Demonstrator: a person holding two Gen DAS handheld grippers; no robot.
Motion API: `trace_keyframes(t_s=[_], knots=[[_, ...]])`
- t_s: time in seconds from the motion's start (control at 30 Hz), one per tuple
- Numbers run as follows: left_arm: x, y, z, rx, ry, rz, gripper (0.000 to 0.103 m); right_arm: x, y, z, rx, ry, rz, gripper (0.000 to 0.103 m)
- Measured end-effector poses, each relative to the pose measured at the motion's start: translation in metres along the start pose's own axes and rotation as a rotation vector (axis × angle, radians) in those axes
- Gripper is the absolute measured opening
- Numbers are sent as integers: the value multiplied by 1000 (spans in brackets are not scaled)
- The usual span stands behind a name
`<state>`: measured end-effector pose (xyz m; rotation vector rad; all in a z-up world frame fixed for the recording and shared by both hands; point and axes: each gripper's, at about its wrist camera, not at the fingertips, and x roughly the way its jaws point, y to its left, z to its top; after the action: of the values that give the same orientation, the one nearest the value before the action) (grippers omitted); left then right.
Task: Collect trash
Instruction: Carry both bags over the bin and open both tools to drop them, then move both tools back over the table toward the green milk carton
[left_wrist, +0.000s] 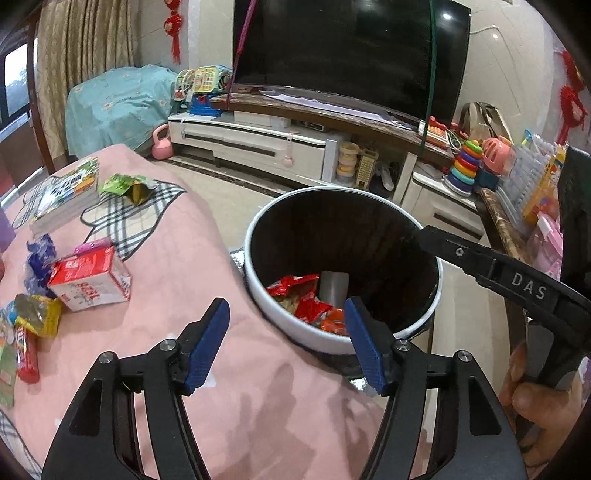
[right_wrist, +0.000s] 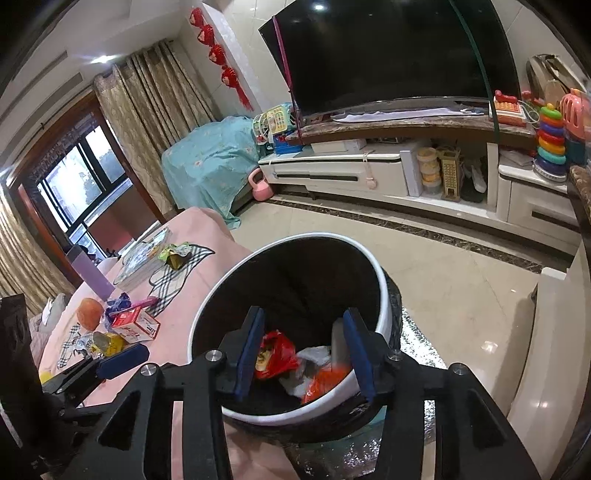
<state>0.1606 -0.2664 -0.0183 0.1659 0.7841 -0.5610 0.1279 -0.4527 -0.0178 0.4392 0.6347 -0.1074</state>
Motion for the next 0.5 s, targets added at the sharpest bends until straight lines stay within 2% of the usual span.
trace_keyframes(t_s=[0.1,0.17,0.27,0.33,0.5], knots=[[-8,12,-7,-34,-8,10,71,-4,3,-2,10,-4,14,60],[-12,20,-12,-50,-12,18,73,-7,6,-4,16,-12,32,79],[-19,34,-25,-73,-10,44,74,-11,15,-9,23,-21,62,94],[-23,45,-34,-93,-7,57,76,-11,24,-14,17,-17,76,98],[-37,75,-58,-156,2,92,77,-7,47,-28,-5,17,113,99]])
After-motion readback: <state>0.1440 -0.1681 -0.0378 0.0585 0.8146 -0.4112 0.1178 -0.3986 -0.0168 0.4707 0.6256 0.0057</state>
